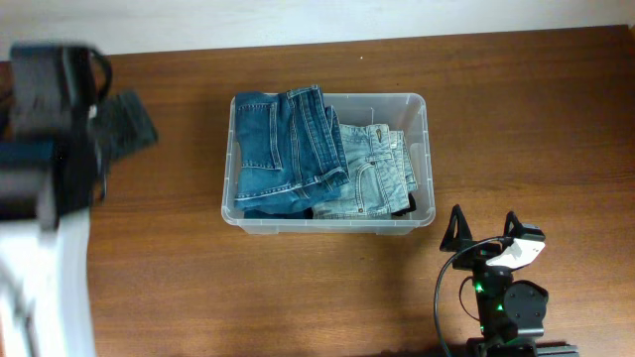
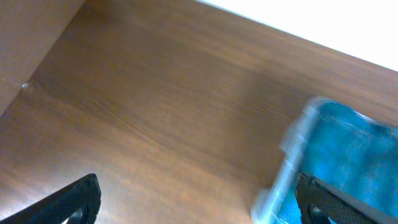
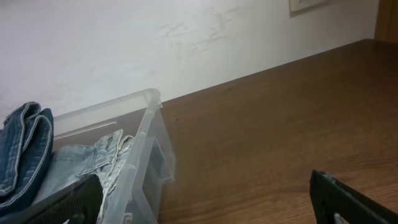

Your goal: Pack container

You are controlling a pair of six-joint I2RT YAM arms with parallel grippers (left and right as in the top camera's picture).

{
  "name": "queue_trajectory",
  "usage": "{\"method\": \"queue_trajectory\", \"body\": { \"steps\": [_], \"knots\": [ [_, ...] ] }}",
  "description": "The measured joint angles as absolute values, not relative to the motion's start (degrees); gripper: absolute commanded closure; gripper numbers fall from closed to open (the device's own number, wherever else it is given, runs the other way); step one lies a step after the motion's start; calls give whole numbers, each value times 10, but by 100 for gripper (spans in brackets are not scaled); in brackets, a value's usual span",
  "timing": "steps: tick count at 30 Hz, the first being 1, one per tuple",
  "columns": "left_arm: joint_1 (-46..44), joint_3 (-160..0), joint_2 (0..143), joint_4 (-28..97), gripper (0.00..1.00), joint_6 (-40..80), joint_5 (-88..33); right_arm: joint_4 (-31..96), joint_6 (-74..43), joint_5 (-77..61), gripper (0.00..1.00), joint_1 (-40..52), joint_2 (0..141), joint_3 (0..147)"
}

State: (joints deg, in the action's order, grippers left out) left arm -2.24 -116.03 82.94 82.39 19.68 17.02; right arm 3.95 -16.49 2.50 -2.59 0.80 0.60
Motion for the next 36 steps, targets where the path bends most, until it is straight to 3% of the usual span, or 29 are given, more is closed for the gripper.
{"method": "queue_trajectory", "body": {
  "steps": [6, 11, 20, 29, 36],
  "knots": [
    [-97, -1059, 619, 821, 1, 197, 169, 39, -165, 25, 1, -26, 8, 6],
    [-105, -852, 441, 771, 1, 197, 161, 40, -165, 25, 1, -26, 7, 6],
    [-105, -451, 129, 526, 0, 197, 155, 40, -165, 25, 1, -26, 6, 6],
    [-74, -193, 45, 162, 1, 197, 99, 40, -165, 25, 1, -26, 6, 6],
    [-42, -79, 41, -2, 1, 196, 43, 40, -165, 25, 2, -26, 6, 6]
  ]
}}
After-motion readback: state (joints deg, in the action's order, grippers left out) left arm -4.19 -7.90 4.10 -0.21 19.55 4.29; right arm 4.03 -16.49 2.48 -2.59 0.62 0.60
